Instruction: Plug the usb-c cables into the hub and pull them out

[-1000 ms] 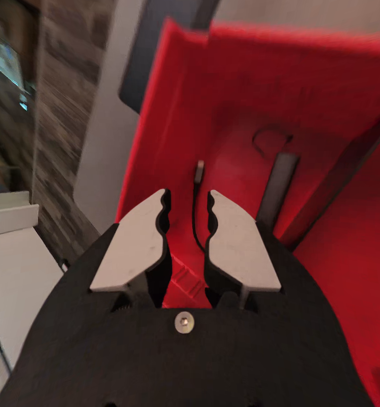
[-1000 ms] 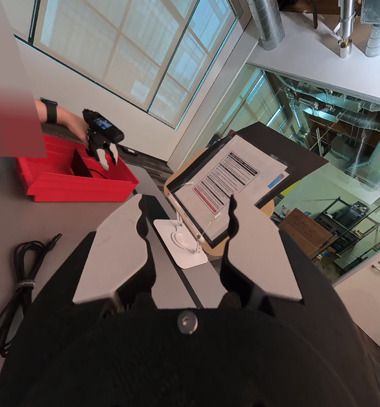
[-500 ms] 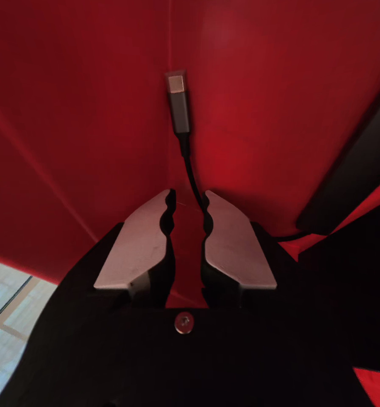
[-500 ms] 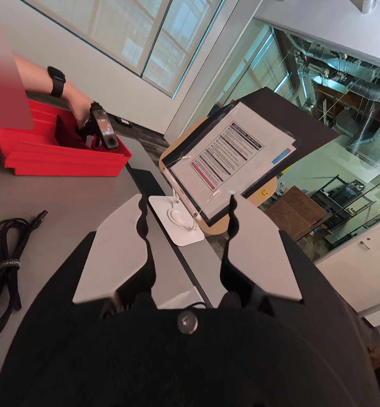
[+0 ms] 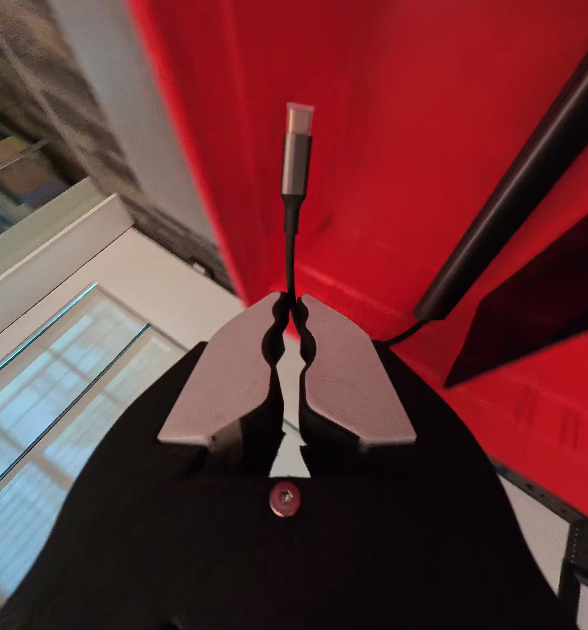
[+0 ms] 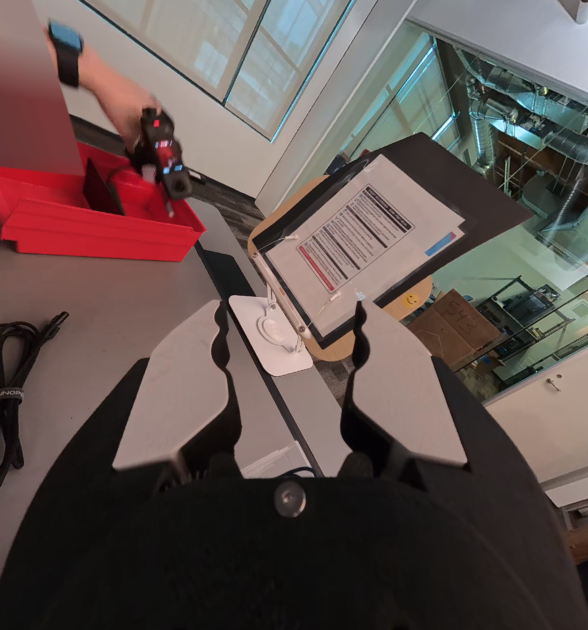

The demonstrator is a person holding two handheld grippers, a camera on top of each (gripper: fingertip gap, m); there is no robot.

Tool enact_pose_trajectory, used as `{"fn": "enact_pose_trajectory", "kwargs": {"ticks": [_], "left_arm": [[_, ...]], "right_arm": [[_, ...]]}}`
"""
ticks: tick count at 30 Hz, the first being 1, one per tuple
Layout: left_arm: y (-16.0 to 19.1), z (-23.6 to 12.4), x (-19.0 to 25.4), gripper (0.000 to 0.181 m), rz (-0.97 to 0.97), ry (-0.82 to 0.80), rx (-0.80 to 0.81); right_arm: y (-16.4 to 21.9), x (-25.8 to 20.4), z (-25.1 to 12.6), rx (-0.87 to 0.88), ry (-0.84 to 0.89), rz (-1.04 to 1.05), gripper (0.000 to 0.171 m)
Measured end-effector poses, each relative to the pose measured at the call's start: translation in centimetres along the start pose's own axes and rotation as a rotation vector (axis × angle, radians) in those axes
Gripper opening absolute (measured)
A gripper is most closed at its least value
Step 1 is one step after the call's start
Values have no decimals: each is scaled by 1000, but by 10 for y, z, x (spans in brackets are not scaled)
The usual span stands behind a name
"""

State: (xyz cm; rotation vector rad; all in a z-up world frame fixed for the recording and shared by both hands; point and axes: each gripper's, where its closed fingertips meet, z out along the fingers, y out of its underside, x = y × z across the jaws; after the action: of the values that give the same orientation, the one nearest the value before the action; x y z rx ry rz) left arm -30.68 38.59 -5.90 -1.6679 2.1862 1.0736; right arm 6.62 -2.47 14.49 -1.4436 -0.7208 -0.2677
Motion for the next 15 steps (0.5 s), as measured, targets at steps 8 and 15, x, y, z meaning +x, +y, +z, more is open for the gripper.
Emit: {"fn": "enact_pose_trajectory", "kwargs": {"ticks": [8,15], "left_arm": [[6,-156,-51,3,-138,-271,54],[-43,-276,-53,3,-399,-271,332]], "right_arm": [[4,-35,36,-47,-103,-62,72],[24,-95,115,-33,-208,-13,75]]}}
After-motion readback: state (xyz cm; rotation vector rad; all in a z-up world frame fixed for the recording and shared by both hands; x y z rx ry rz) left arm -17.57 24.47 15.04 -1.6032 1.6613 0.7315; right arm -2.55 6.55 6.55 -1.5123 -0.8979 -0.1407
